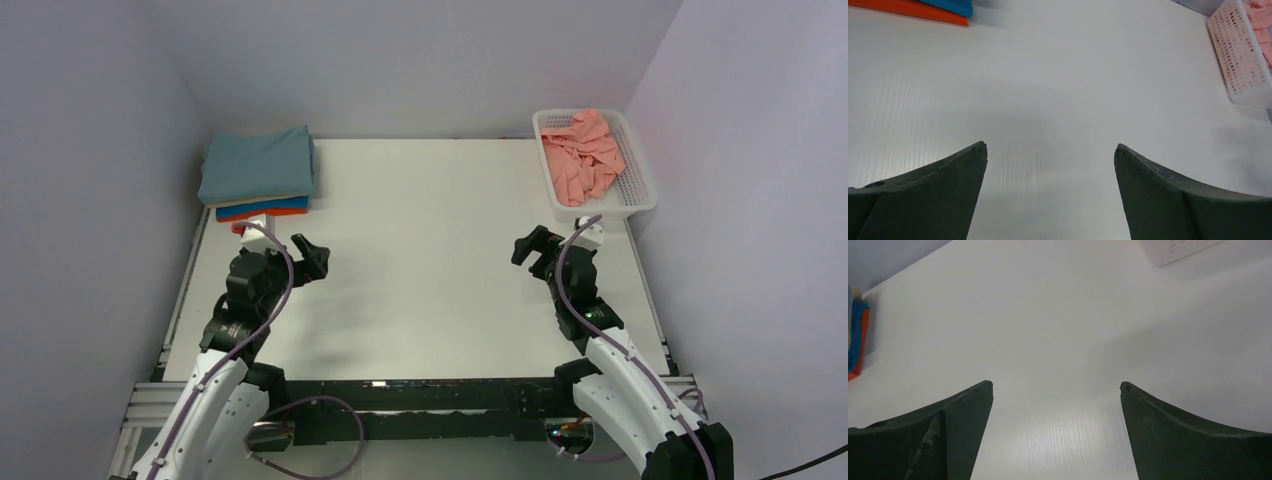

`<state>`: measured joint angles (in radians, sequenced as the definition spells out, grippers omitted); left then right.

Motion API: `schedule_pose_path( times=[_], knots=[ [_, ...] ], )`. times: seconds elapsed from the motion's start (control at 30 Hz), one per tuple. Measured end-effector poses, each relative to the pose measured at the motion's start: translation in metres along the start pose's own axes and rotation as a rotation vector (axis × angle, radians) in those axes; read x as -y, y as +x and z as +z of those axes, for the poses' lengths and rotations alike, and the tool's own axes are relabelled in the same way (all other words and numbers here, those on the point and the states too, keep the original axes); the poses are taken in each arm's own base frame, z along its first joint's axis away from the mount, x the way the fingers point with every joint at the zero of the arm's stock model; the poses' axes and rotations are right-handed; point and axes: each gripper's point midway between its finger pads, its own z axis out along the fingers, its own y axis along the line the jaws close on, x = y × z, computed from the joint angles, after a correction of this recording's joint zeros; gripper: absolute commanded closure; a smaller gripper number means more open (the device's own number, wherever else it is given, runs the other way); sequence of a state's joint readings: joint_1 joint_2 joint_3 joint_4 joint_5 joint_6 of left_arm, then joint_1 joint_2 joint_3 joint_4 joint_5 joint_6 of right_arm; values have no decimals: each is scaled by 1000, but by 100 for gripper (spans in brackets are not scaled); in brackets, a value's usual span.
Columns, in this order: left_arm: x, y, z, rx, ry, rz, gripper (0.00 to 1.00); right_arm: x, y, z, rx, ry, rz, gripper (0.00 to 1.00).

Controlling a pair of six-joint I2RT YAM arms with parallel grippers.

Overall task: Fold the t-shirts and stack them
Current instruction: Grab crumpled tshirt from bin with the right arm

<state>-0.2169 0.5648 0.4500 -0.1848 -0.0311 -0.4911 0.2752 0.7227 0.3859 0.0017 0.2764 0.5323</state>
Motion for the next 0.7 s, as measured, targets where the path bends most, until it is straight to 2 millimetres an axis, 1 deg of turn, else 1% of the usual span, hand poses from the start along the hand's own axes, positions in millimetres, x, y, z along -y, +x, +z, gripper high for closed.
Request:
schedule_pose_path(
  times=[0.1,0.2,0.3,0.33,0.4,0.47,0.53,0.6,0.67,0.7],
  knots=[
    [0,0,0,0,1,0,1,0,0,3,-6,4,-18,0],
    [0,0,0,-1,0,0,1,-4,-8,10,-7,14,-50,0],
    [1,-2,0,2,1,1,1,-15,-38,24,21,50,-84,0],
    [1,-2,1,0,0,1,1,-21,-52,31,36,61,-92,0],
    [1,-1,1,-2,-1,1,1,-32,-84,51,62,95,-101,0],
    [0,0,2,-6,-3,1,1,-36,-115,72,85,129,-96,0],
    [-1,2,3,-17,-8,5,1,-29,-145,100,99,180,-78,0],
    [-2,3,5,-26,-14,9,1,-11,-166,130,100,241,-58,0],
    [-3,4,6,-31,-19,10,1,11,-177,160,84,295,-44,0],
    [-3,4,6,-30,-19,10,1,26,-180,177,63,331,-38,0]
  ],
)
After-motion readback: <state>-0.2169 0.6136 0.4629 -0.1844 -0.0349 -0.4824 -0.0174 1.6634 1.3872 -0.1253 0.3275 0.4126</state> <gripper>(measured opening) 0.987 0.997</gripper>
